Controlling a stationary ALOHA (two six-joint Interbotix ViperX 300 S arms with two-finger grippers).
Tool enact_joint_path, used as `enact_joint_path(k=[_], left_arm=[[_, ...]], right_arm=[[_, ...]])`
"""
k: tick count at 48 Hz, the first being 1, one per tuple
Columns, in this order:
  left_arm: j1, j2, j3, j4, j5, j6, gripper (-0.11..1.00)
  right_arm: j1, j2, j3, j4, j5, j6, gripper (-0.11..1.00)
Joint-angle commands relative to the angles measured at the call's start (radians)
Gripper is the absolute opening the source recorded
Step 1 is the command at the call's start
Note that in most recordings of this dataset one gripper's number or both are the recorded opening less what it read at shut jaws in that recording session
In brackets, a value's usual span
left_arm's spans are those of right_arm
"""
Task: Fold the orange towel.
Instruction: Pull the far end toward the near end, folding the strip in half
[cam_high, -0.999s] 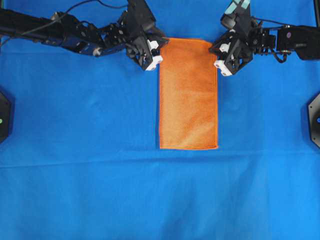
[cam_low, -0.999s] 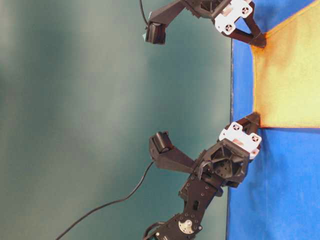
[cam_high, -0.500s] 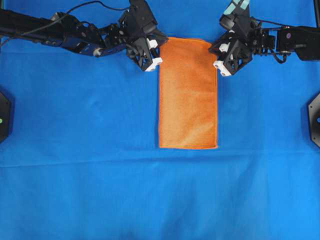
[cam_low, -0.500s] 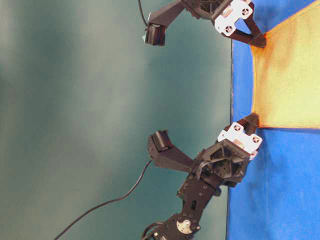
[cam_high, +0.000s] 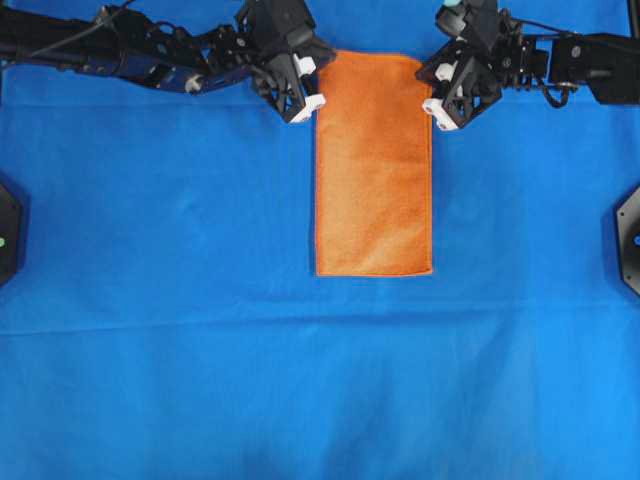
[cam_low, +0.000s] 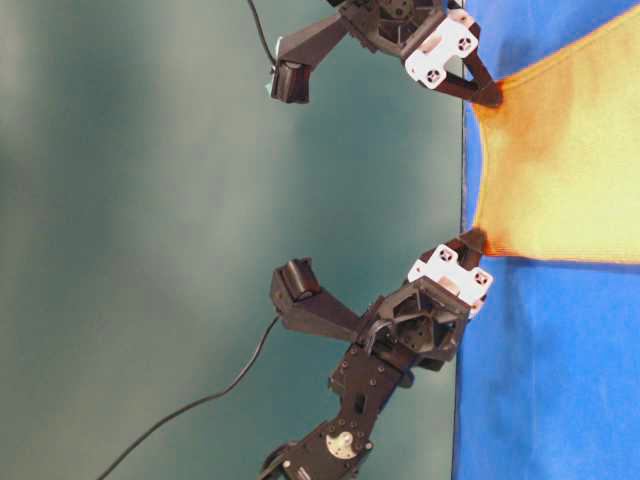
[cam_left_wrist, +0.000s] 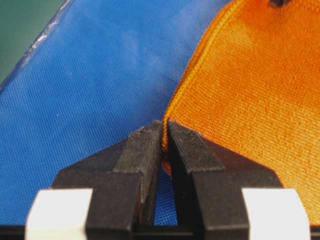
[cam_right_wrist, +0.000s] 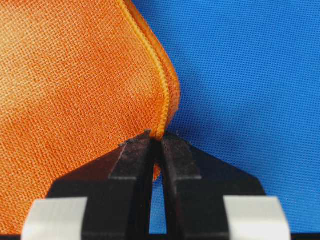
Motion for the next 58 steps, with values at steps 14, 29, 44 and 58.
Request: enact_joint_path(k=[14,29,44,58], left_arm=[[-0.044,-0.178,0.052,0.002,0.008,0.012,0.04],[-0.175,-0.241,0.132,0.000,0.029,0.011,0.04],[-0.341,-0.259,0.146,0.000,0.186,0.002,0.04],[-0.434,-0.241,0.135,0.000,0.253,-0.003,0.04]], right_arm=[[0.064,-0.190,0.040,0.006,0.071,0.014,0.04],[0.239,-0.331,0.118,0.055,0.183,0.018,0.04],[0.443,-0.354,0.166,0.137,0.193,0.018,0.04],[0.555,-0.296,0.169,0.215,0.186,0.018,0.04]])
